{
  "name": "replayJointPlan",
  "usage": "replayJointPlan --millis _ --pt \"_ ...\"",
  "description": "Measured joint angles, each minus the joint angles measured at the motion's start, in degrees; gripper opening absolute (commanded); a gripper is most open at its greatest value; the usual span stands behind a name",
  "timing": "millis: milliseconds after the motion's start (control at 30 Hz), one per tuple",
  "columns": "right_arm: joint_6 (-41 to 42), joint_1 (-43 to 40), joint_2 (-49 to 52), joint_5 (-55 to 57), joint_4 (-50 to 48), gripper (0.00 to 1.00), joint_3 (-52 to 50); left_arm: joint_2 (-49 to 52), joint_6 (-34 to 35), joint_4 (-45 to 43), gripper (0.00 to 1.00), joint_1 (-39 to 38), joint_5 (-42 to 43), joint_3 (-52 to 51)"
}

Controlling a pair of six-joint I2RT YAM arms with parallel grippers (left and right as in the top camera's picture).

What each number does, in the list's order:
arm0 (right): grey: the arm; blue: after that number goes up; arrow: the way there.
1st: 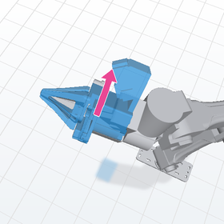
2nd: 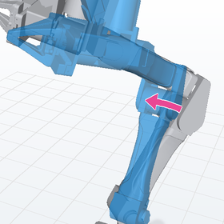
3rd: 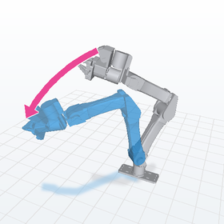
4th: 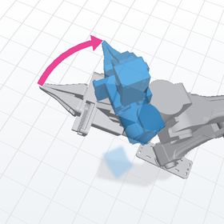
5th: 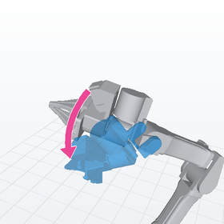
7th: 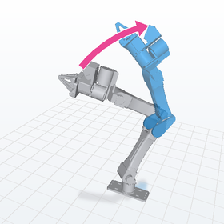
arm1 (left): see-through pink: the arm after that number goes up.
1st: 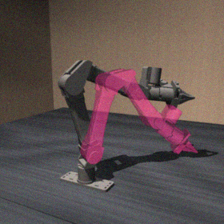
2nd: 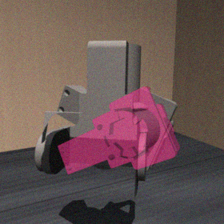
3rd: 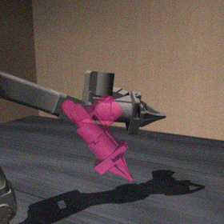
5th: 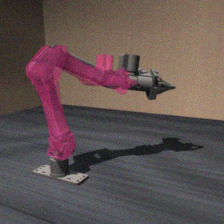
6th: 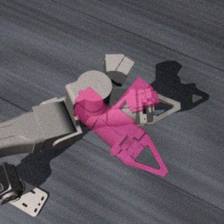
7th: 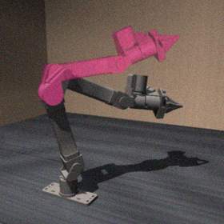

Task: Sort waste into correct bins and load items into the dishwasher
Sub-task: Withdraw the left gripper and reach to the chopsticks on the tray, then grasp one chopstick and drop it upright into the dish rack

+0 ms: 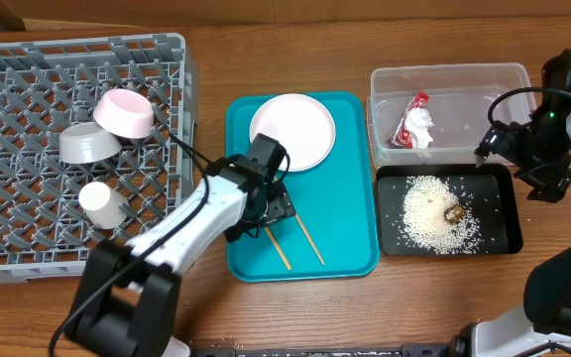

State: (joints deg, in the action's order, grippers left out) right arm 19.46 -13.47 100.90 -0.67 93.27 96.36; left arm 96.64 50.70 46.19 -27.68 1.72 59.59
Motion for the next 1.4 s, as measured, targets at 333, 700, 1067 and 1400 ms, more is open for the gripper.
replayJointPlan --millis 333,700,1067,1400 --pt "0.0 0.0 0.0 0.0 0.2 1.00 0.0 6.2 0.1 -1.1 0.07 0.0 4.7 0.0" --pt "0.0 0.0 0.0 0.0 0.3 1.00 0.0 2.5 -6.1 6.1 0.04 6.3 5.7 3.0" --pt "0.0 0.0 0.0 -0.4 0.3 1.00 0.0 -9.4 -34.7 17.1 0.04 22.9 -2.7 15.7" --pt "0.0 0.0 0.0 -0.4 0.3 1.00 0.0 -9.0 -41.6 12.1 0.77 29.0 -6.9 15.7"
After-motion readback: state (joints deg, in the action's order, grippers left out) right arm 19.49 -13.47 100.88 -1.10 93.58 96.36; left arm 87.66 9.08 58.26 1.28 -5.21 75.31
